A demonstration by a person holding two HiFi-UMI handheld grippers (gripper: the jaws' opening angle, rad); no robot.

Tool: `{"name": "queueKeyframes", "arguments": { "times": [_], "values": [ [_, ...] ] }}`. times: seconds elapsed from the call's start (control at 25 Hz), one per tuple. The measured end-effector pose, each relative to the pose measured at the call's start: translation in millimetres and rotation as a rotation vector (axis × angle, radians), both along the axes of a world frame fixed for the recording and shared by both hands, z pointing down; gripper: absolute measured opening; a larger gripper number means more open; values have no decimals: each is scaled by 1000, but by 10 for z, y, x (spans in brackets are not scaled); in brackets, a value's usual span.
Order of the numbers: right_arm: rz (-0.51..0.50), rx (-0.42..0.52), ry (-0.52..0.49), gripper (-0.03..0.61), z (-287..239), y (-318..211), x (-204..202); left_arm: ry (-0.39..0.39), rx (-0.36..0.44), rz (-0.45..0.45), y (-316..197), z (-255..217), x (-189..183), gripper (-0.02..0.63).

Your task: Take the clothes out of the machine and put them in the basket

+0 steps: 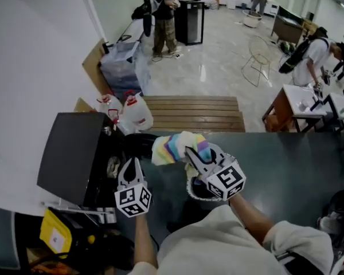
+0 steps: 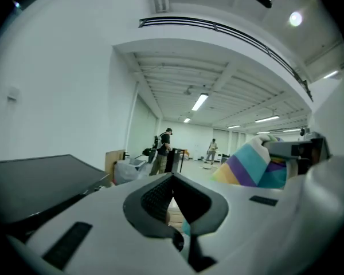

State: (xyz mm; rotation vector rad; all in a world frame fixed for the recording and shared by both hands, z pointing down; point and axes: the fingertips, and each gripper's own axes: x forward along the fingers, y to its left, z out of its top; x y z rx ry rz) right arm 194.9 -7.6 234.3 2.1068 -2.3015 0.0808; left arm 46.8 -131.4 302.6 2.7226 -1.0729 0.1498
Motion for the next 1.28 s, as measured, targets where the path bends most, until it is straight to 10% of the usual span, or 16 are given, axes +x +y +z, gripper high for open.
{"name": "queueKeyframes", "arguments": {
  "times": [0.56, 1.28],
  "values": [
    [421, -62, 18, 66, 241, 1293, 909, 13, -14, 524, 1021, 65, 1896, 18],
    [488, -386, -259, 67, 2625, 1294, 1408, -172, -205, 501, 853, 1708, 2231, 18]
  ]
}}
